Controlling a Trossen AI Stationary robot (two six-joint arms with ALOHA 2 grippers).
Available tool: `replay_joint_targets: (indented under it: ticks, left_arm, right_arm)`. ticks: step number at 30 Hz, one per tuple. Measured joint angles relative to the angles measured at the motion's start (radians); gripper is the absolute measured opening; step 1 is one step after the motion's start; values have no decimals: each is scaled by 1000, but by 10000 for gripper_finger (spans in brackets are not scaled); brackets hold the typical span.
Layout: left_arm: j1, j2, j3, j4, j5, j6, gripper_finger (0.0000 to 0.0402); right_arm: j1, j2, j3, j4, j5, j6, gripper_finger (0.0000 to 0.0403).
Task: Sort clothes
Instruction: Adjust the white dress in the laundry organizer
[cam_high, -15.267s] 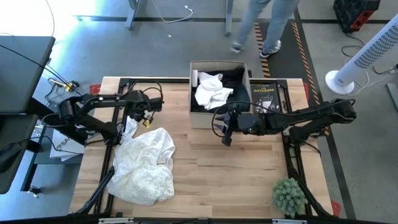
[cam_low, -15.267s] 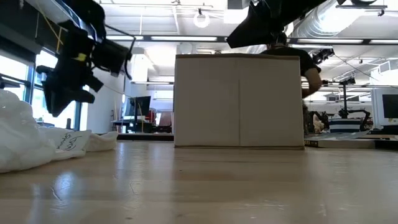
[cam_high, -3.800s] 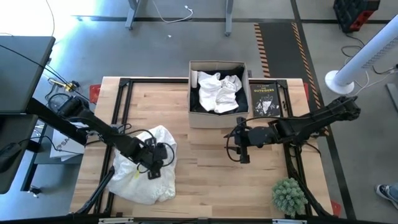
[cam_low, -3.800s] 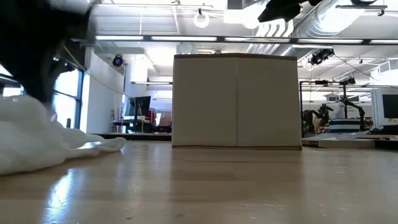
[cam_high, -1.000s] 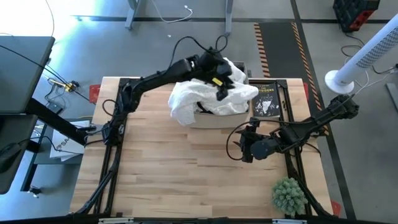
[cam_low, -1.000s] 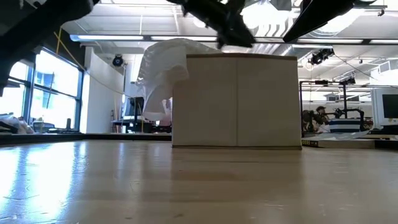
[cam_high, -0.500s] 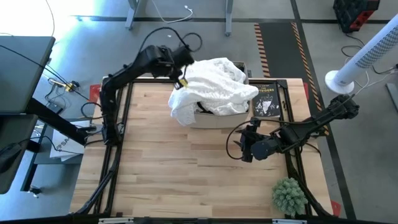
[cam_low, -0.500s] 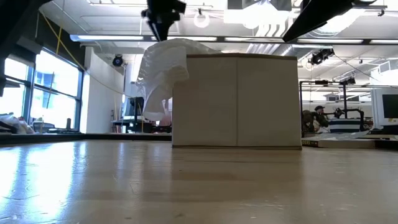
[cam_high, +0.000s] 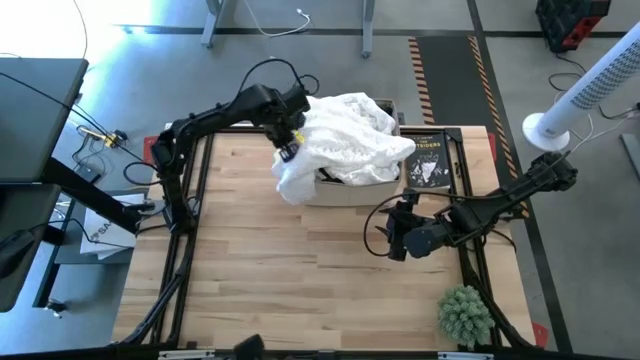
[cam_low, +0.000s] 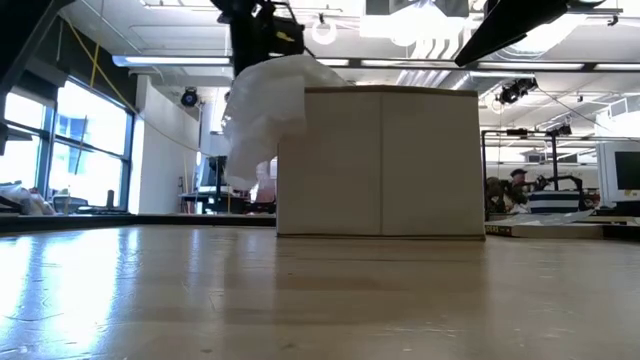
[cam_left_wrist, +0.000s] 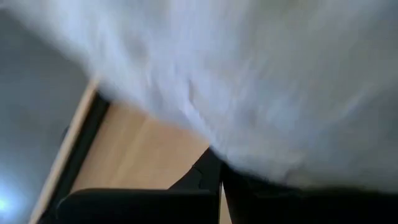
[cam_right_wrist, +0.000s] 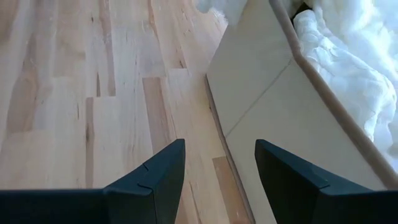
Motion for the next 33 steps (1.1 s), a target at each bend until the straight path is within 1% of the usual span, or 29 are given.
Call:
replay_joint_targets:
  ticks: [2, 6, 9, 13, 19, 24, 26, 28, 31, 33]
  left_arm:
    - [-16, 0, 36, 41, 47, -7, 4]
    - [-48, -14, 137, 140, 79, -12, 2]
    - [-65, -11, 176, 292, 127, 3, 1]
    - [-69, 3, 178, 494, 203, 8, 1]
    - [-66, 124, 176, 680, 262, -23, 1]
    - [-85, 259, 177, 794, 350, -63, 1]
    - [-90, 296, 176, 818, 349, -63, 1]
    - [-93, 304, 176, 836, 342, -40, 1]
    - [-104, 256, 176, 845, 291, -3, 1]
    - [-118, 190, 176, 835, 242, 41, 1]
  right_arm:
    - [0, 0, 0, 0, 1, -1, 192]
    - [0, 0, 0, 0, 1, -2, 192]
    - [0, 0, 0, 1, 3, -4, 192]
    - [0, 0, 0, 3, 13, -3, 192]
    - [0, 0, 0, 4, 15, -8, 192]
    - [-2, 0, 0, 4, 98, -10, 192]
    - [-3, 0, 0, 4, 113, -8, 192]
    - [-8, 0, 0, 4, 112, -5, 192]
    - [-17, 0, 0, 5, 122, 21, 192]
    - [-27, 0, 0, 9, 141, 42, 192]
